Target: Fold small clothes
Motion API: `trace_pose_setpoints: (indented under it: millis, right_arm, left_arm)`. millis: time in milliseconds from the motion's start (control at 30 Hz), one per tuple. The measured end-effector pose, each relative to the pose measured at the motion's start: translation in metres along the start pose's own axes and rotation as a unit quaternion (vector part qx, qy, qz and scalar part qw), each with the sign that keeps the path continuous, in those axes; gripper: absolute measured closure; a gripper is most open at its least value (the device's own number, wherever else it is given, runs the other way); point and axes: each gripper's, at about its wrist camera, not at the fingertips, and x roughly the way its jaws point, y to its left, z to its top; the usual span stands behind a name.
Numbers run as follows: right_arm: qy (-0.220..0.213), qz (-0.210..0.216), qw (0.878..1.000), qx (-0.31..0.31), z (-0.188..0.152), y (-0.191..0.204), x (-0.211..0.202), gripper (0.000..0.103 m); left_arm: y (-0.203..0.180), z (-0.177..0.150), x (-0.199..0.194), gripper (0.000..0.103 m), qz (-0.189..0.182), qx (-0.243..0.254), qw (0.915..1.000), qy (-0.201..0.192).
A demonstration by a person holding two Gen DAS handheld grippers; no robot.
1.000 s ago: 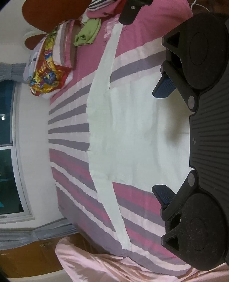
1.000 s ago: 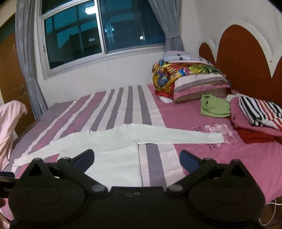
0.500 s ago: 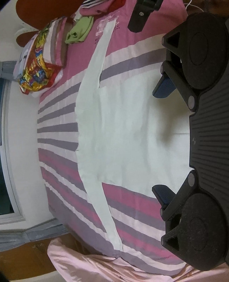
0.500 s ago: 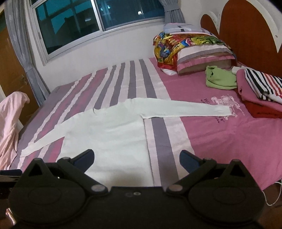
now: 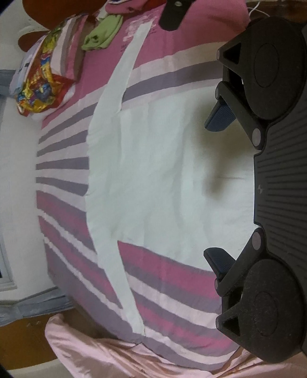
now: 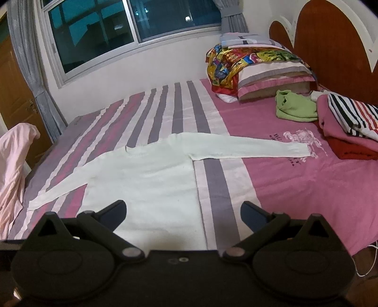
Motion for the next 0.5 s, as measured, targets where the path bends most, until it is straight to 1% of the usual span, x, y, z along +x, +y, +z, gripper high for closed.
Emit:
trace_pose_setpoints:
  millis: [233, 500]
  right_arm:
    - [-0.005, -0.004, 1.0, -0.001, 0.0013, -0.0006, -0.0008, 0.0]
    - [0.004, -0.007, 1.0, -0.012, 0.0002, 0.0042, 0.001, 0.0]
  left_arm:
    - [-0.0082, -0.0019, -0.0025, 0.0, -0.005, 0.023, 0.9997, -0.003]
    - [-0.0036, -0.0048, 0.0, 0.0, 0.012, 0.021, 0.9997, -0.003]
